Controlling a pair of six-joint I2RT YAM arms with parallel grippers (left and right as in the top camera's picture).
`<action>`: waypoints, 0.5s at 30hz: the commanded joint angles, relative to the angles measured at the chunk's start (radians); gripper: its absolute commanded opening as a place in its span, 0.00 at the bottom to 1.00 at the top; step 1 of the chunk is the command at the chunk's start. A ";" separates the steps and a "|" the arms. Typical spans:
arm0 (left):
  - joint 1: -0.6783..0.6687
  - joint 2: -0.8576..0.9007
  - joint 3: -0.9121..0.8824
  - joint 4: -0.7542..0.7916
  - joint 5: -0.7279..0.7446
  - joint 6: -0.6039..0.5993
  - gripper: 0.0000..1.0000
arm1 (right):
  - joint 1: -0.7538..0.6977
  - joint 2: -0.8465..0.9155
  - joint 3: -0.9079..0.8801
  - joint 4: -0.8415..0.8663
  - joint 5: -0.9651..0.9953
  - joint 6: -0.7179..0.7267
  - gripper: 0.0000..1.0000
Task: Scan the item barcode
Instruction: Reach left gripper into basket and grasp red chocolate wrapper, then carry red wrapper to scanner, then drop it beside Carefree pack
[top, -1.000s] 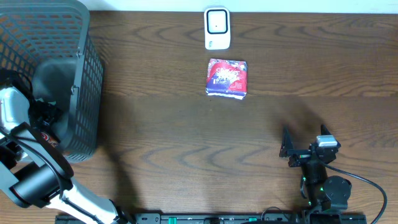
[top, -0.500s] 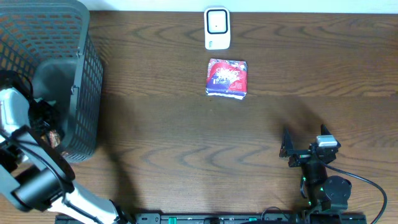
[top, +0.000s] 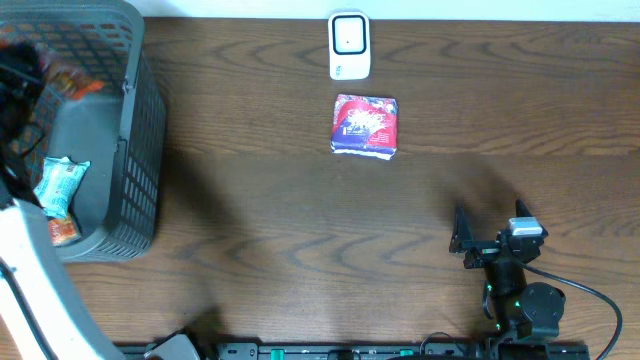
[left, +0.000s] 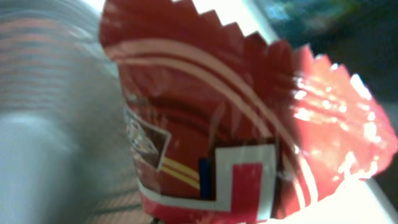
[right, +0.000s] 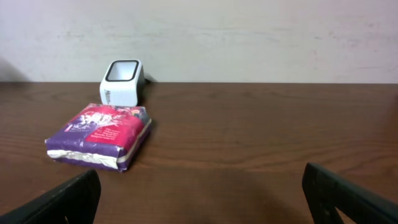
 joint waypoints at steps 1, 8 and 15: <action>-0.134 -0.051 0.011 0.048 0.154 -0.138 0.07 | -0.006 -0.005 -0.002 -0.004 0.000 0.013 0.99; -0.566 -0.064 0.010 0.084 0.062 0.018 0.08 | -0.006 -0.005 -0.001 -0.004 0.000 0.013 0.99; -0.905 0.072 0.008 0.026 -0.285 0.063 0.07 | -0.006 -0.005 -0.002 -0.004 0.000 0.013 0.99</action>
